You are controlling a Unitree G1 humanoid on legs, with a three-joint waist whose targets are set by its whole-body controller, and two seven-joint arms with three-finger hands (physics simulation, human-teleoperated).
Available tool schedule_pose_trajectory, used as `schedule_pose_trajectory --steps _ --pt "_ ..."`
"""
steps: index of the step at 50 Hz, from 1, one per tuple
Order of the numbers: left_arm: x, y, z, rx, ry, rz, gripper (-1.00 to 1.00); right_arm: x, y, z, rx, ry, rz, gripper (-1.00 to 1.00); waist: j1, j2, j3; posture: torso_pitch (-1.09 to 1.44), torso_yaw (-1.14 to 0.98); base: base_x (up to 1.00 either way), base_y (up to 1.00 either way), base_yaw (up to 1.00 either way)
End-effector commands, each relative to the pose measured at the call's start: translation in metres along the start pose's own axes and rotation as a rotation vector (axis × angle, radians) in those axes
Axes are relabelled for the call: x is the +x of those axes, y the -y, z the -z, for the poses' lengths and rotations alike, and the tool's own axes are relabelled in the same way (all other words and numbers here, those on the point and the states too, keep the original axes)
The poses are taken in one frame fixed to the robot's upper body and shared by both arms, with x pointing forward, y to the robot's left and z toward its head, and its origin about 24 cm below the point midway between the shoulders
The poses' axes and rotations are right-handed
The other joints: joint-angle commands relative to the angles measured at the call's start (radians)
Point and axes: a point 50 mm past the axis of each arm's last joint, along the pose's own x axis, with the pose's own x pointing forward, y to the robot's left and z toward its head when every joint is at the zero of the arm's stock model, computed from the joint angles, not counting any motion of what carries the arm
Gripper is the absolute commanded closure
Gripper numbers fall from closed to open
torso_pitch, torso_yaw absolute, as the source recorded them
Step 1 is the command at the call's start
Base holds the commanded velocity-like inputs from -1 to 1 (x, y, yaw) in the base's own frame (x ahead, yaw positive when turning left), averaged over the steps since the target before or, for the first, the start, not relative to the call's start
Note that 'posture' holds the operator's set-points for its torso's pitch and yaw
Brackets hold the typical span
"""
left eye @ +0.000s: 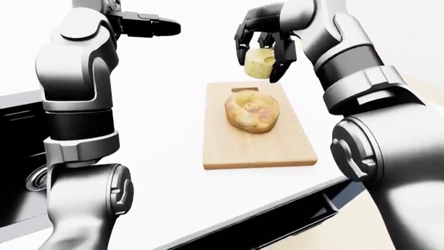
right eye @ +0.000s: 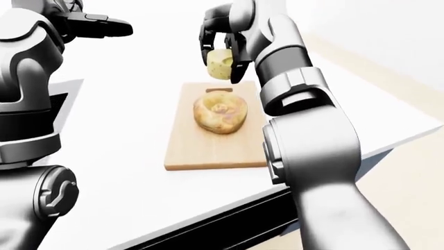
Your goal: Pick up the wedge of cheese and place it on the slice of bread to prepare a simple cheese on bread dish.
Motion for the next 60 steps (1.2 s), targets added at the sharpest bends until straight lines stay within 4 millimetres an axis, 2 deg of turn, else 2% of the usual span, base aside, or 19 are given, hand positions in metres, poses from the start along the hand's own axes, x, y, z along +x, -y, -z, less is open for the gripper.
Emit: schedule_pose_trajectory --steps 1,13,21,33,60 --pt "-0.004 -0.005 -0.022 -0.006 0.096 -0.016 -1.0 -0.014 0.023 -0.005 -0.011 0.015 0.112 1.0 -0.002 0.005 -0.035 0.0 0.0 0.0 0.0 0.0" --pt "-0.004 -0.004 -0.02 -0.005 0.093 -0.016 -1.0 -0.003 0.004 0.015 0.008 -0.048 0.095 1.0 0.005 0.004 -0.041 0.0 0.0 0.0 0.0 0.0" --pt "-0.004 -0.005 -0.02 -0.007 0.093 -0.016 -1.0 -0.002 0.002 0.018 0.026 -0.061 0.099 1.0 0.005 0.006 -0.045 0.0 0.0 0.0 0.0 0.0" --pt "-0.001 -0.004 -0.015 -0.005 0.086 -0.015 -1.0 0.006 -0.006 0.011 0.014 -0.052 0.074 1.0 0.003 0.009 -0.05 0.0 0.0 0.0 0.0 0.0" --pt "-0.002 -0.004 -0.014 -0.004 0.085 -0.014 -1.0 0.013 -0.011 -0.005 0.008 -0.025 0.073 1.0 0.001 0.012 -0.053 0.0 0.0 0.0 0.0 0.0"
